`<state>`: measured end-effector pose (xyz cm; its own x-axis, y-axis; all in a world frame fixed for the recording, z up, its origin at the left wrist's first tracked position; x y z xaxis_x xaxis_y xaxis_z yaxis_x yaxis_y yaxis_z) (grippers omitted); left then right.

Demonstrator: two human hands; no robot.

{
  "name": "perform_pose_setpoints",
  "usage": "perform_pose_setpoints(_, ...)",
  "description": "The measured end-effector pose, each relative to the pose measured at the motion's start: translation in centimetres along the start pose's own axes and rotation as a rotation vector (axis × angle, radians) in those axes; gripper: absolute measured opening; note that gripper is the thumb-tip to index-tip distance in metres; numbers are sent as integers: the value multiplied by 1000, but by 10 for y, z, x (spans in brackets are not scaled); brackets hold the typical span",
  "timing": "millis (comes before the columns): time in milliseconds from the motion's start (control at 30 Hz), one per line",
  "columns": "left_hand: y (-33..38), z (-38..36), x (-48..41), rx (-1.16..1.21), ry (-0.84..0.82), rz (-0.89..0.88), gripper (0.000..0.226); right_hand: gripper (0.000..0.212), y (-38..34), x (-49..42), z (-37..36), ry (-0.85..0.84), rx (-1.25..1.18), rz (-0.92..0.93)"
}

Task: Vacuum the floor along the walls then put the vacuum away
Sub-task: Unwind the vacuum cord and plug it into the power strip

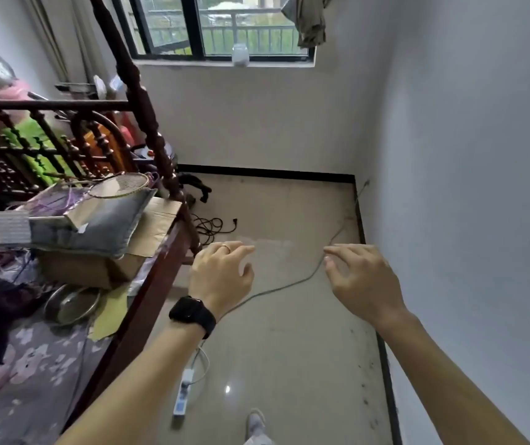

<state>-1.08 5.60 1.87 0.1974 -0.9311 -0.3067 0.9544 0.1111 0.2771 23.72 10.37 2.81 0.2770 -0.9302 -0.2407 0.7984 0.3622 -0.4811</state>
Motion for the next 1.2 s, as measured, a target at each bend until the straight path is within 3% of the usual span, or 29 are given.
perform_pose_setpoints(567, -56, -106, -298, -15, -96, -7, 36, 35, 47, -286, -76, -113, 53, -86)
perform_pose_setpoints(767, -69, -166, -402, -46, -206, 28, 39, 35, 84, -402, -120, -142, 18, -62)
perform_pose_setpoints(1200, -147, -213, -604, -19, -153, 367, 35, 36, 73, -690, -193, -319, 9, 203)
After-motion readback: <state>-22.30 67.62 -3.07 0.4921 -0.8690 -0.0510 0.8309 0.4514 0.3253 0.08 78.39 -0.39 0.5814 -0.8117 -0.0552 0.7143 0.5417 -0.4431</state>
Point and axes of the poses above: each hand's wrist, its own x-axis away from the middle knuckle, its own z-axis out of the back of the hand, y = z × x, the point moved 6 cm from there along -x, towards the middle knuckle, and after that the axes turned 1 degree about z, right-handed, at the moved point
